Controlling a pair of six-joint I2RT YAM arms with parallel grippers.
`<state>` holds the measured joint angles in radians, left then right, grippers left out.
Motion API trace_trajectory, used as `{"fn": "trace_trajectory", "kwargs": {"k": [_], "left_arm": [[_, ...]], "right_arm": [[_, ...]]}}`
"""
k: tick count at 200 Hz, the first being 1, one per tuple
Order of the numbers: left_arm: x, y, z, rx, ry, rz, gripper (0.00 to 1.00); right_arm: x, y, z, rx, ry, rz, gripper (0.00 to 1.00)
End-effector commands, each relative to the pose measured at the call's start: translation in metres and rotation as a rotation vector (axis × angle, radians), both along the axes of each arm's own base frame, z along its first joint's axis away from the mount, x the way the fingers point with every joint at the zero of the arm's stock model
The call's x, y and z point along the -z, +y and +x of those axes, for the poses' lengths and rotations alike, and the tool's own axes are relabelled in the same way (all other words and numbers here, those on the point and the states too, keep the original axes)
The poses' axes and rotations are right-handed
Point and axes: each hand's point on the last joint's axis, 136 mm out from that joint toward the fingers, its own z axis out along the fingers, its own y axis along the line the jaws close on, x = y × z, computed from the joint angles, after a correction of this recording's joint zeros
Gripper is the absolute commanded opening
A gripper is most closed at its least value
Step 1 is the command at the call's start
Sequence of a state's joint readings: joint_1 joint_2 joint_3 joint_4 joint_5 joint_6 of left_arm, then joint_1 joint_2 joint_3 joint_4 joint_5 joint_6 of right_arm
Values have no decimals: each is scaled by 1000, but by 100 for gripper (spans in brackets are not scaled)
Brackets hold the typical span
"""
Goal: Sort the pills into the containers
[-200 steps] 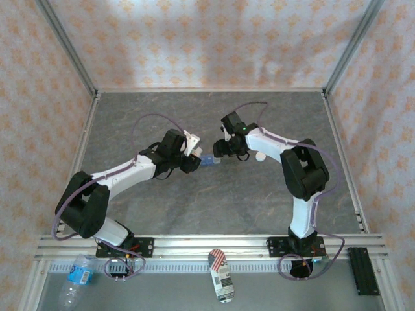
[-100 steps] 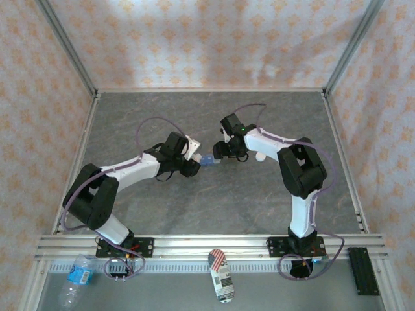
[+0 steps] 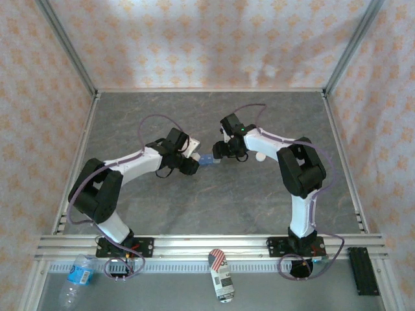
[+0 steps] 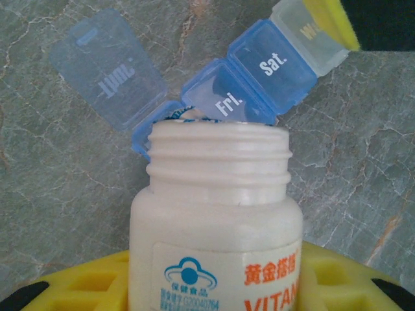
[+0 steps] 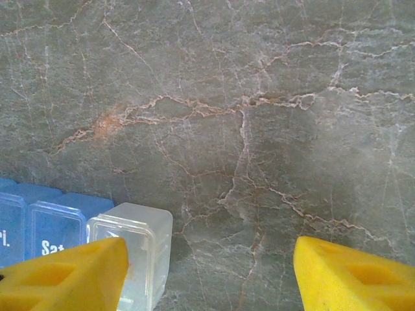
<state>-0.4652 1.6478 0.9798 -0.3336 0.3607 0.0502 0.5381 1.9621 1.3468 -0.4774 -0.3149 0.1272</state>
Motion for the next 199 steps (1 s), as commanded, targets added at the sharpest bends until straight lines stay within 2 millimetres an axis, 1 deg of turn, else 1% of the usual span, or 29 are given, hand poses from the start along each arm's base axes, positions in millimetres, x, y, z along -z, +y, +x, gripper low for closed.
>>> {"fn": "trace_trajectory", "kwargs": {"k": [1,86,154,199], "left_arm": [[0,2,-2,-16,54,-4,0],[3,2,-4,-35,115,-22,0],[5,5,-6,-46,199,6,0],[6,6,-6,-44,220,23,0]], "right_arm": [[16,-5,-3,9,25,-37,68],[17,-5,-4,11,28,-35,68],[16,-5,-4,11,29,-33,67],[18,-5,-5,14,32,-33,67]]}}
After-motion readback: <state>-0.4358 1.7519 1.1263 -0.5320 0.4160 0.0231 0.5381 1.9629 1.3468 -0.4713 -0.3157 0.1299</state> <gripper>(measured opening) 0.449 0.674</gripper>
